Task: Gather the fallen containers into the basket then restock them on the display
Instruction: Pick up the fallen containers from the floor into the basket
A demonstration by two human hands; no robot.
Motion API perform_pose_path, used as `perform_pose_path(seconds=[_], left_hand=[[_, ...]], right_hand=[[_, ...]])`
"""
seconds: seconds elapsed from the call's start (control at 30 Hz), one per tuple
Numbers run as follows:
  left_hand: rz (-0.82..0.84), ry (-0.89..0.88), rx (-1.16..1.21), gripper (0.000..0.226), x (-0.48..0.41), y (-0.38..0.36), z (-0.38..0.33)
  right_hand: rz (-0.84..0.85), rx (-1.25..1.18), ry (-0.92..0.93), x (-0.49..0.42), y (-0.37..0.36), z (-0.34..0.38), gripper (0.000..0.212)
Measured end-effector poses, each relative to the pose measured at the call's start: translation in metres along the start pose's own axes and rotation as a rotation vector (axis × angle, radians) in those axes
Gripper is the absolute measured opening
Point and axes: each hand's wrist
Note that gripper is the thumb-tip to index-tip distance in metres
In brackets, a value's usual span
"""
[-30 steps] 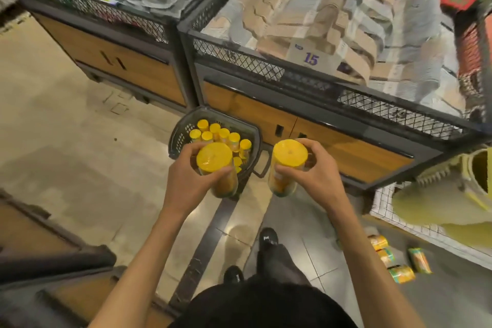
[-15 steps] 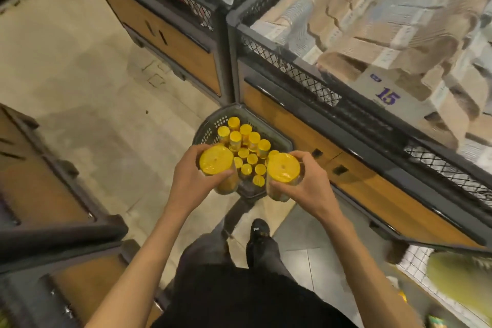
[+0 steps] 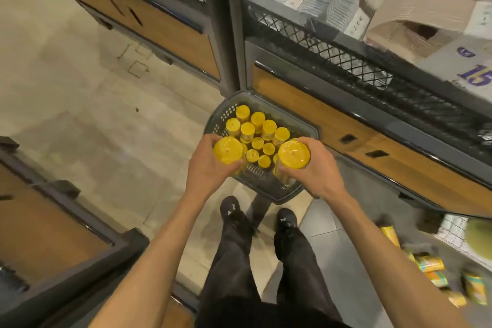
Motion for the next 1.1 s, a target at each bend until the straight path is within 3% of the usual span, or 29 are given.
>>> perform_pose_path(seconds=[0.2,0.33,0.53,0.67,0.83,1.1], left_hand=[[0.046,0.023,-0.023,0.072,-0.076,-0.024,0.064],[0.084,0.042,-0.059,0.08,-0.122,-0.06,0.11],[0.107,0.055,-0.08,0.042,-0.178,-0.116,0.171],[0.077,0.075,-0.171,0.064,-0.213,-0.149,0.213],[0.069,0.07,-0.196,0.051,-0.246,-0.181,0.243],[0.047,0.115,-0.255,0.061,-0.286,-0.222,0.291]], right_hand=[[-0.019,0.018,-0.134,-0.067,-0.068,-0.025,0.08],[-0.015,0.038,-0.183,-0.115,-0.116,-0.053,0.08],[-0.014,0.115,-0.186,-0.184,-0.185,-0.103,0.077],[-0.015,0.162,-0.18,-0.219,-0.227,-0.139,0.077],[-0.021,0.217,-0.164,-0.257,-0.274,-0.174,0.08],[-0.057,0.32,-0.107,-0.297,-0.319,-0.196,0.076]])
Point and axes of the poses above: each hand's wrist, its own x-axis away from the middle knuckle, its own y-axis out of the back of the hand, z = x × y, and after that the axes turned 4 degrees about x, right-handed
